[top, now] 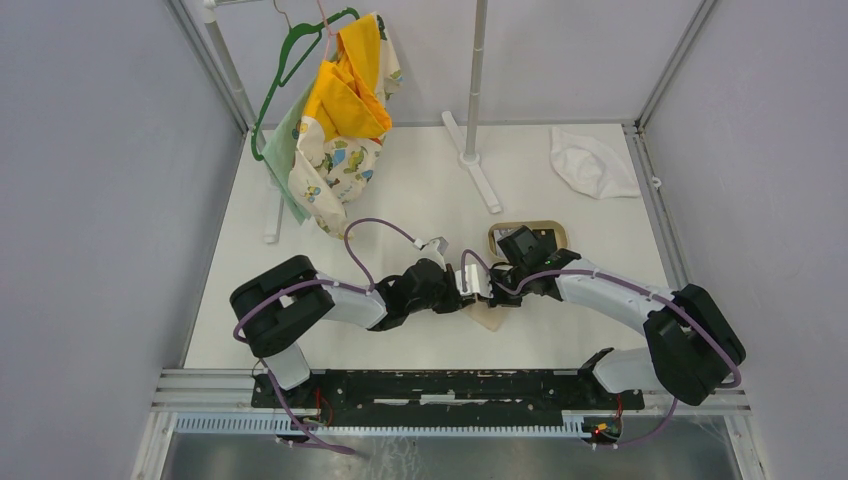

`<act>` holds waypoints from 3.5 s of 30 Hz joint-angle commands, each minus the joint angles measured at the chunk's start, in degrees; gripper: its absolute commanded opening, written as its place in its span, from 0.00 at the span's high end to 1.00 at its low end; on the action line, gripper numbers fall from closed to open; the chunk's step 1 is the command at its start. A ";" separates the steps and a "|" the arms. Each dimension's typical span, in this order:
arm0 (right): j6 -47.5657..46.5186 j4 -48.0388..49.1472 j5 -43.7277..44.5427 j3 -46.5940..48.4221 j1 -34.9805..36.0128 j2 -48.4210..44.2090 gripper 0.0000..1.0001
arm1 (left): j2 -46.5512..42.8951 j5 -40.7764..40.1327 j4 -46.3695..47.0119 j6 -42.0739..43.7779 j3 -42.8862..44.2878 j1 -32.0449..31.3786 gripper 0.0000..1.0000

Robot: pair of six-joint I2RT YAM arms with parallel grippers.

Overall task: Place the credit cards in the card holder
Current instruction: Close the card holder at the center of the board, then reset both arms

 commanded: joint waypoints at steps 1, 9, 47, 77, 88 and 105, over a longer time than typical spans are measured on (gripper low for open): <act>-1.68 -4.22 -1.37 1.49 -0.21 0.03 1.00 | 0.97 0.58 0.72 2.80 0.06 0.08 0.98; -0.95 -3.11 -1.06 1.06 -0.13 0.99 1.00 | 1.35 0.60 1.07 2.72 0.08 0.12 0.98; -2.08 -7.33 10.01 1.48 5.20 8.46 1.00 | 0.74 2.46 2.61 2.80 -0.27 0.02 0.98; -1.58 -7.52 -8.80 5.27 -10.74 -14.51 0.33 | -24.18 -1.11 -0.50 11.18 -10.96 -0.07 0.80; 19.67 12.10 11.54 4.53 -18.19 -32.05 0.02 | -51.27 -0.48 -19.35 23.63 -4.25 -0.20 0.14; 41.20 13.29 3.91 10.54 -18.96 -40.21 0.02 | -68.44 -14.86 -48.74 27.24 11.00 -0.19 0.00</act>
